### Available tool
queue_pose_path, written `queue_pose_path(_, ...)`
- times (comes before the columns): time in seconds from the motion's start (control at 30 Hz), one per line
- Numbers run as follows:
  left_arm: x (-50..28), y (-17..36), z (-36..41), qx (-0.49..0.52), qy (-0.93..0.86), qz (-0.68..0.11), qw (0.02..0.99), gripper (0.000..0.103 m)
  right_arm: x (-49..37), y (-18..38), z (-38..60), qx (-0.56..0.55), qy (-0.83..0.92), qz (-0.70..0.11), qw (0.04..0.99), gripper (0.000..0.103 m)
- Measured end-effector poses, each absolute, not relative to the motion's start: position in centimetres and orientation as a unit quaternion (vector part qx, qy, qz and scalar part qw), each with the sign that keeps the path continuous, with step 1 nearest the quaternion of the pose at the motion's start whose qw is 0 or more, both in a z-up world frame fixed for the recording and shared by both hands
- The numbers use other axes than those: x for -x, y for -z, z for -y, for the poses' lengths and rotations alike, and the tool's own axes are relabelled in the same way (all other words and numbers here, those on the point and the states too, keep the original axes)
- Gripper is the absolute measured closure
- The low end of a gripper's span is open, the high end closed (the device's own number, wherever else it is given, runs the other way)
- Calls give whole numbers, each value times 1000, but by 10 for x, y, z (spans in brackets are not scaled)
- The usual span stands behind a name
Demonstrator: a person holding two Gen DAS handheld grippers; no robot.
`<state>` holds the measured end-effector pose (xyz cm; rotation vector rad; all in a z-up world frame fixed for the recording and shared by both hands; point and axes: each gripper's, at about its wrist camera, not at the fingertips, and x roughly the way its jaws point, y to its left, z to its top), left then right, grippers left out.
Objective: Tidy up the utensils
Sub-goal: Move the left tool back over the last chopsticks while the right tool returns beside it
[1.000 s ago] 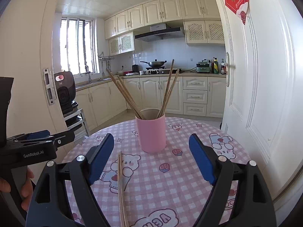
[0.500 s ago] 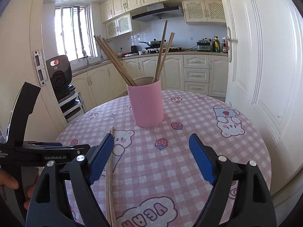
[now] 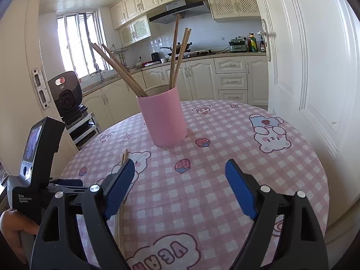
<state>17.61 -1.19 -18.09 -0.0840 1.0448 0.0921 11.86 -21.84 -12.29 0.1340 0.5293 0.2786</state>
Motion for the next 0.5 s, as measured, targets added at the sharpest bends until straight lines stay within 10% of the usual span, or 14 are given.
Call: queue_pose_path(0.5, -182, 182, 14, 42, -63, -497, 864, 9, -125, 125, 223, -80, -140, -270, 949, 23)
